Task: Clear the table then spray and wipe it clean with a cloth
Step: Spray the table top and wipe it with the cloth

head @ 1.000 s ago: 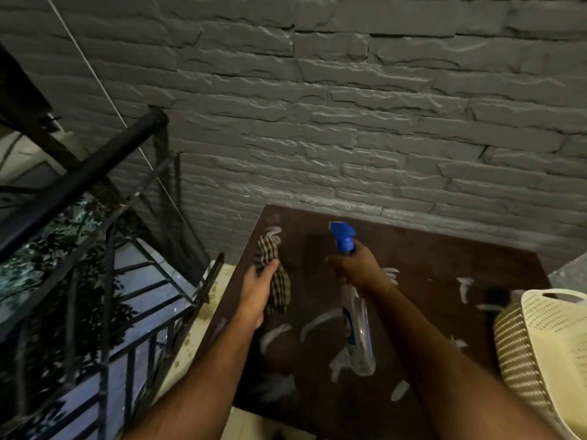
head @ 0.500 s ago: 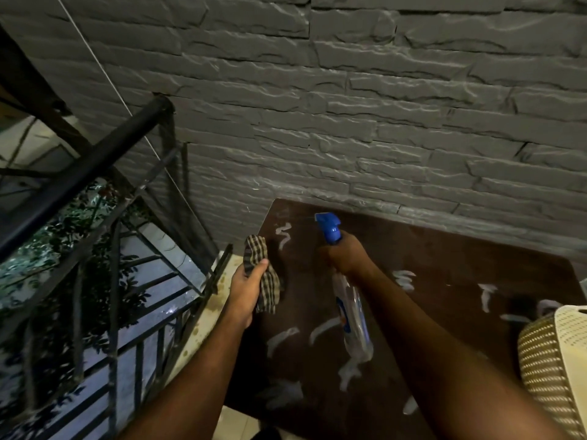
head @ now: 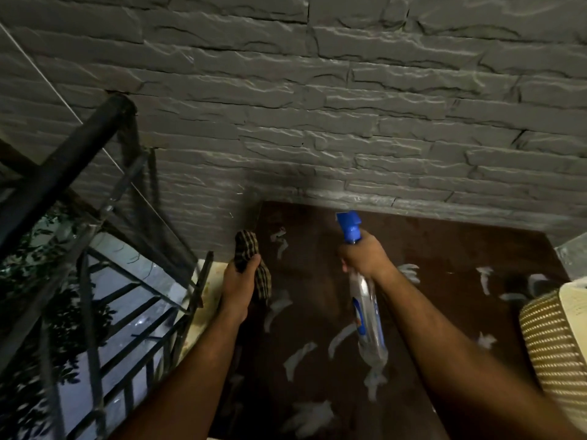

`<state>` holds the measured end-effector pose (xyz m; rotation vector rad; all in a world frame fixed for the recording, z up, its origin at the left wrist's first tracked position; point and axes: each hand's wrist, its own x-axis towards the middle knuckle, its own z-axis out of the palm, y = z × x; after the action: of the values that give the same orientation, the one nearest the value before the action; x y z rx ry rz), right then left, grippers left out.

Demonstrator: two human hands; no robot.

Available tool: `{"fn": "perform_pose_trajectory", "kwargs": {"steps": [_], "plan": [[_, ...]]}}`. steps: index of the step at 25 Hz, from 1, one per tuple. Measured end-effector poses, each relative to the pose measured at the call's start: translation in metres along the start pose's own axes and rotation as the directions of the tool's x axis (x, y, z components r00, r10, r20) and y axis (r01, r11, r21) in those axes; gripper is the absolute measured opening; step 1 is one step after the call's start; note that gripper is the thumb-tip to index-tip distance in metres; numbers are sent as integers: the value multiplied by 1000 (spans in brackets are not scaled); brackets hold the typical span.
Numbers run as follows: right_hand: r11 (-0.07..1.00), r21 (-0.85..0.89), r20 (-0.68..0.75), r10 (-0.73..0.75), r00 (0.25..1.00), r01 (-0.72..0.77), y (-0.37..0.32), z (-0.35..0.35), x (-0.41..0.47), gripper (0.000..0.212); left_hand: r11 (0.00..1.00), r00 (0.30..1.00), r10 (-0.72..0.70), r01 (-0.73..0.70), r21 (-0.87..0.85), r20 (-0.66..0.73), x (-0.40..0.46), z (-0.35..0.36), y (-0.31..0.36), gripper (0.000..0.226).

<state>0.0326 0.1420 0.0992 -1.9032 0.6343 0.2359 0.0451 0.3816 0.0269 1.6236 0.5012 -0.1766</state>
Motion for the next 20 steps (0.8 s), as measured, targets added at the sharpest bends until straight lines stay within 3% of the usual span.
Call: {"fn": "perform_pose_trajectory", "kwargs": {"steps": [4, 7, 11, 15, 20], "plan": [[997, 70, 75, 21, 997, -26, -10, 20, -1, 31, 990, 998, 42, -35, 135, -49, 38, -5, 2, 47], [995, 87, 135, 34, 990, -46, -11, 45, 2, 23, 983, 994, 45, -25, 182, -104, 74, -9, 2, 62], [992, 22, 190, 116, 975, -122, 7, 70, 4, 18, 955, 991, 90, -59, 292, -96, 102, -5, 4, 57], [992, 58, 184, 99, 978, -112, 17, 72, 32, 28, 851, 977, 206, -148, 504, -61, 138, 13, 4, 46], [993, 112, 158, 11, 987, -29, 20, 76, 63, 21, 687, 949, 312, -257, 680, 45, 182, 37, -4, 46]]}}
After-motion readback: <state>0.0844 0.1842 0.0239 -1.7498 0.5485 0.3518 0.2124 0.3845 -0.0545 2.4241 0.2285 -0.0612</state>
